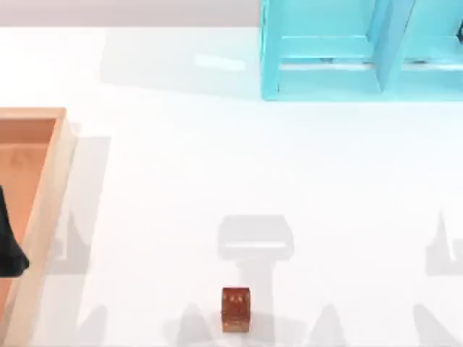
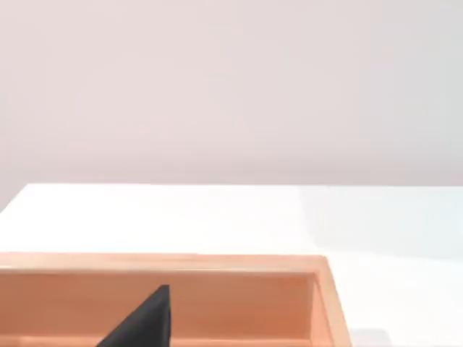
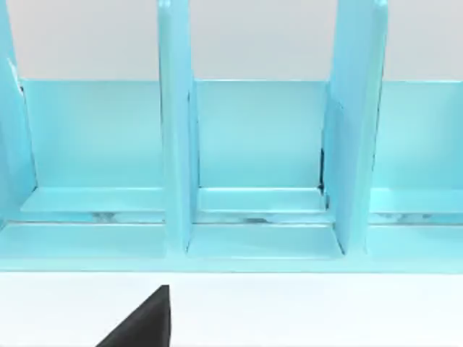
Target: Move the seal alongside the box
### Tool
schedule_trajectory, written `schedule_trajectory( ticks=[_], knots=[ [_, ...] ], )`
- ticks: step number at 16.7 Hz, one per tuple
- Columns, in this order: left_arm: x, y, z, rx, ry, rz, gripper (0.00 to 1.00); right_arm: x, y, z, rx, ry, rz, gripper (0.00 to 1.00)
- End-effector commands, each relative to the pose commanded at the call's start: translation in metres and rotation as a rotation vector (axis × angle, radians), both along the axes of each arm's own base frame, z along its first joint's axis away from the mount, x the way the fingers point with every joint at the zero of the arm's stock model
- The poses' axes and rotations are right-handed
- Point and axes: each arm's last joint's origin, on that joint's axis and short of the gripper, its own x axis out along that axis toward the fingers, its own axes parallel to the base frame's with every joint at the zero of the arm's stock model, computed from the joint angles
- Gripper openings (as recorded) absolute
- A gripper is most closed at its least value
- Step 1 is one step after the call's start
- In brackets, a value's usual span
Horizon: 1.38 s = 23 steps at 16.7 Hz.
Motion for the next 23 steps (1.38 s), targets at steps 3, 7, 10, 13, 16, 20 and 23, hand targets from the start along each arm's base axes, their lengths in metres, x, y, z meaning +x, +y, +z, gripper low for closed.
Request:
schedule_trajectory(
  ticks=[3,7,10,13,16,20,23],
  knots=[
    [0.000,-0.001,0.001,-0.007,0.010,-0.007,1.00,0.000,0.000,0.000,0.000,0.000,0.000,1.00],
    [0.002,-0.011,0.025,-0.091,0.141,-0.093,1.00,0.000,0.000,0.000,0.000,0.000,0.000,1.00],
    [0.013,-0.026,0.053,-0.178,0.342,-0.180,1.00,0.000,0.000,0.000,0.000,0.000,0.000,1.00],
    [0.037,-0.052,0.078,-0.240,0.622,-0.242,1.00,0.000,0.000,0.000,0.000,0.000,0.000,1.00],
    [0.064,-0.092,0.093,-0.253,0.908,-0.261,1.00,0.000,0.000,0.000,0.000,0.000,0.000,1.00],
    [0.089,-0.159,0.099,-0.204,1.218,-0.220,1.00,0.000,0.000,0.000,0.000,0.000,0.000,1.00],
    [0.096,-0.209,0.088,-0.126,1.394,-0.148,1.00,0.000,0.000,0.000,0.000,0.000,0.000,1.00]
  ],
)
